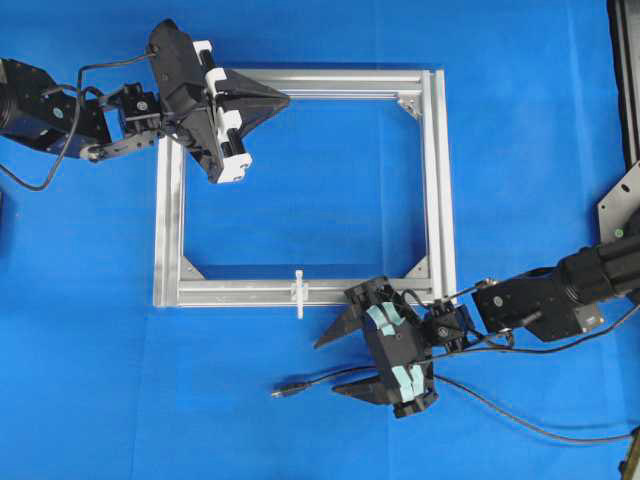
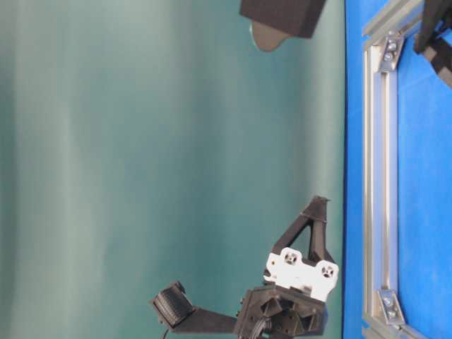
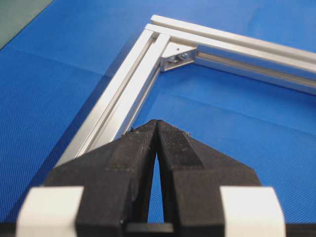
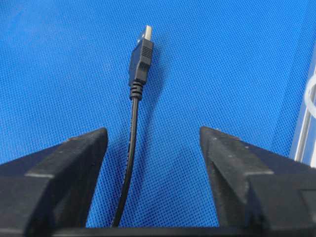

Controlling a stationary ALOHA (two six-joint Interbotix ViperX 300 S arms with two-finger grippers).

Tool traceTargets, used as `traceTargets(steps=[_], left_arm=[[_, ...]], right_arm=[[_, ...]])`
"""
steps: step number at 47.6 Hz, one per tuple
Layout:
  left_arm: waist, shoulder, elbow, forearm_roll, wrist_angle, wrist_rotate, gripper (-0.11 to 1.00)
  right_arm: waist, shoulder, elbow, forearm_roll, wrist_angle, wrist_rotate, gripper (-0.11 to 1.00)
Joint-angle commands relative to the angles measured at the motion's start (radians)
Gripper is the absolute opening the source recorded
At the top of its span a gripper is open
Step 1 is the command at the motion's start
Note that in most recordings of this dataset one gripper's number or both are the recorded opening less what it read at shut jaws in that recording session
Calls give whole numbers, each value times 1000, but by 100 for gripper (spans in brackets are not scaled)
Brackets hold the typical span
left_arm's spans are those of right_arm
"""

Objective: Insert the wire through the string loop located in the center.
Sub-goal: 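Close the right gripper on the cable just behind the USB plug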

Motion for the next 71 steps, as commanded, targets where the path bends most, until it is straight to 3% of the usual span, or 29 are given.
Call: traceTargets(steps=[1,11,16,41,55,71], left_arm=[[2,-29,-15,3,-9,0,0],[2,-29,-15,5,-9,0,0],[2,-29,-14,5,-9,0,0],[2,-29,-15,5,-9,0,0],[2,-29,-15,5,-9,0,0],[-2,-29,-15,6,-9,0,0]], right_arm=[[5,-14,-17,2,-6,2,52],[3,-6,-32,2,-5,-2,11],[3,-8,-31,3,-2,-2,-2],[3,-44,-34,5,6,3,-3],[3,-186,-43,6,146,2,-3],[3,-204,-69,6,207,2,-3]])
